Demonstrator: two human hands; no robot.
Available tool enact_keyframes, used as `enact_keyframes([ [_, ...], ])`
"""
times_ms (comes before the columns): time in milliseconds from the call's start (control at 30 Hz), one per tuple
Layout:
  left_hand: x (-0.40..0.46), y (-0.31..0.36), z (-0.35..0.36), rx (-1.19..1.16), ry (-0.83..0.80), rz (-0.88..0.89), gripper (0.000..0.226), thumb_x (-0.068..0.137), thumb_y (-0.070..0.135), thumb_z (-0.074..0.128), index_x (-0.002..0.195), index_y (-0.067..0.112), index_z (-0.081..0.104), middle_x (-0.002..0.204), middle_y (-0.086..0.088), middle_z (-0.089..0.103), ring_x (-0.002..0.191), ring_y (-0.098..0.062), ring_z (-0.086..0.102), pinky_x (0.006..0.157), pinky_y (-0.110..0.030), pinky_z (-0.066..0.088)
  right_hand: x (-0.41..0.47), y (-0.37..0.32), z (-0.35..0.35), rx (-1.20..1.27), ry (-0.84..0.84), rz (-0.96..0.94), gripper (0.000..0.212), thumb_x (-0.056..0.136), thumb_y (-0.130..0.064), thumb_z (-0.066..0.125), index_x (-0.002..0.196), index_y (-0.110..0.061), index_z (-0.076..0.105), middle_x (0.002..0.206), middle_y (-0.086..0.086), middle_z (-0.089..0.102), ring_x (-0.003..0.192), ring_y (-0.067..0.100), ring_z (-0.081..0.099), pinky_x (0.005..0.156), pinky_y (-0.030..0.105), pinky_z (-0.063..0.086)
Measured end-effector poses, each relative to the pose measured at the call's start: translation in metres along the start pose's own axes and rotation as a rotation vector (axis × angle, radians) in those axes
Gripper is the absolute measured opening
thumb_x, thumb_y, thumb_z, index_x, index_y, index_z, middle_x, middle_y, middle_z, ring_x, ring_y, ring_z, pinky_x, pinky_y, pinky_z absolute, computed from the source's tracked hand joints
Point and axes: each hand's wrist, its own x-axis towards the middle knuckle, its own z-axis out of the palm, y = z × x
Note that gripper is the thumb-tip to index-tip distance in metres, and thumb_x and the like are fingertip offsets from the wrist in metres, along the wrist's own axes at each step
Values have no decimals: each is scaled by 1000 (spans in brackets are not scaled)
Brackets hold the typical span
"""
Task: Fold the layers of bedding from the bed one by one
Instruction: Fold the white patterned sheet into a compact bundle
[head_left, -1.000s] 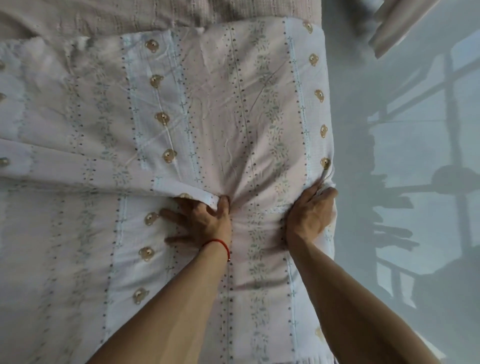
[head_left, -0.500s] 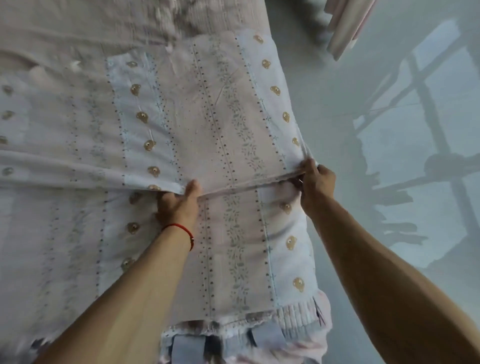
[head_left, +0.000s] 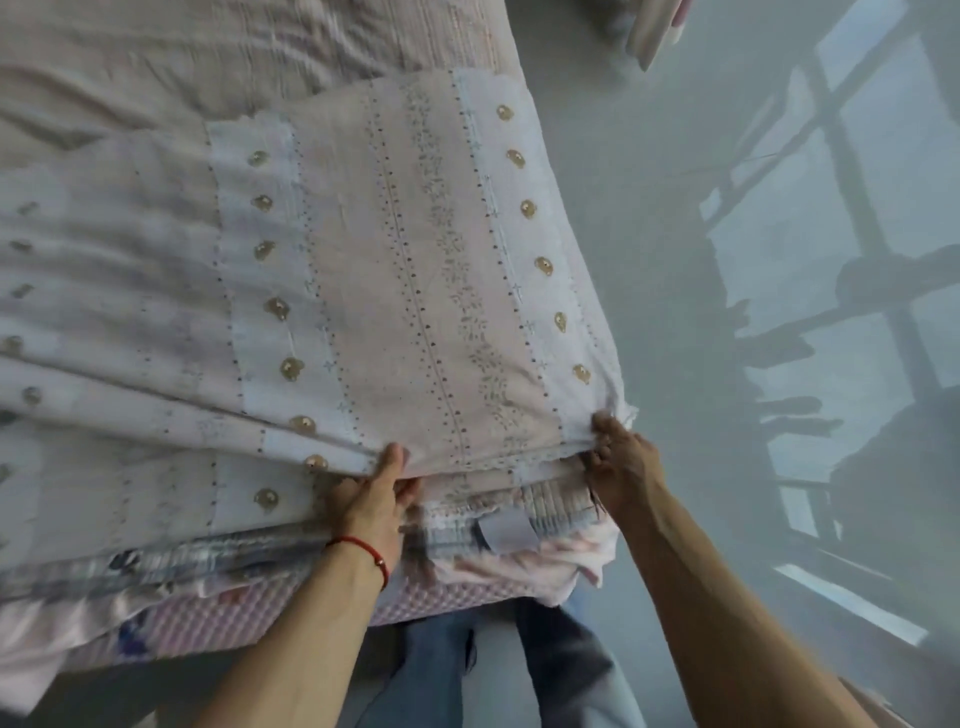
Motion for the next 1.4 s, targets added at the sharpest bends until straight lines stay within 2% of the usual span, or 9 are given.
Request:
enact_keyframes([
  [200,0,9,-6,34,-149,2,3,95,16,67,92,14,67,94,-7,73,82,-20,71,61,-26,61,-3,8,-21,-260,14,-8,22,96,-19,56,102,1,61,87,16,61,69,27,65,58,34,61],
  [333,0,10,-8,19,-172,-38,10,94,19,69,99,11,67,99,-10,74,88,-22,72,61,-26,61,3,9,-22,-338,15,142,32,97,-24,63,98,7,57,77,14,56,60,23,57,48,27,58],
  [467,0,11,-8,1,-208,-66,12,94,22,67,99,12,68,100,-9,73,92,-22,70,64,-26,60,24,-2,-13,-422,13,168,26,95,-29,62,79,-12,52,60,2,37,49,14,33,42,20,31],
  [700,-7,13,-2,-70,-208,-51,5,94,15,68,97,12,69,103,-7,72,93,-21,67,65,-26,57,45,-15,1,-519,17,333,36,90,-42,74,85,-10,59,60,1,48,51,14,45,52,25,46],
  [867,-14,11,4,-74,-206,-11,4,92,13,69,95,16,71,95,-4,75,87,-17,68,66,-24,55,48,-25,9,-516,2,334,32,94,-30,69,72,-12,54,60,0,49,54,13,47,57,22,44],
  [1100,-16,9,7,-65,-201,-4,11,94,14,66,105,12,68,106,-10,74,95,-21,70,69,-27,58,50,-50,2,-453,-104,451,35,92,-20,74,101,7,53,93,18,62,82,25,62,76,31,55],
  [1233,-16,8,8,-41,-169,1,17,96,11,62,112,7,66,105,-11,73,90,-19,69,61,-23,59,52,-43,4,-356,-141,473,53,80,-9,80,126,3,56,90,10,61,72,16,55,61,26,52],
  [1300,-17,8,10,-54,-154,-5,7,95,11,64,101,10,68,99,-9,73,86,-18,69,60,-23,58,51,-39,1,-243,-150,431,50,76,-7,77,121,0,57,86,11,63,68,16,56,51,25,52],
  [1400,-19,6,12,-40,-149,9,3,93,10,67,93,12,69,93,-7,74,77,-17,69,57,-22,57,37,-43,-11,113,-227,343,30,81,0,61,110,6,55,93,17,65,74,23,64,57,30,61],
])
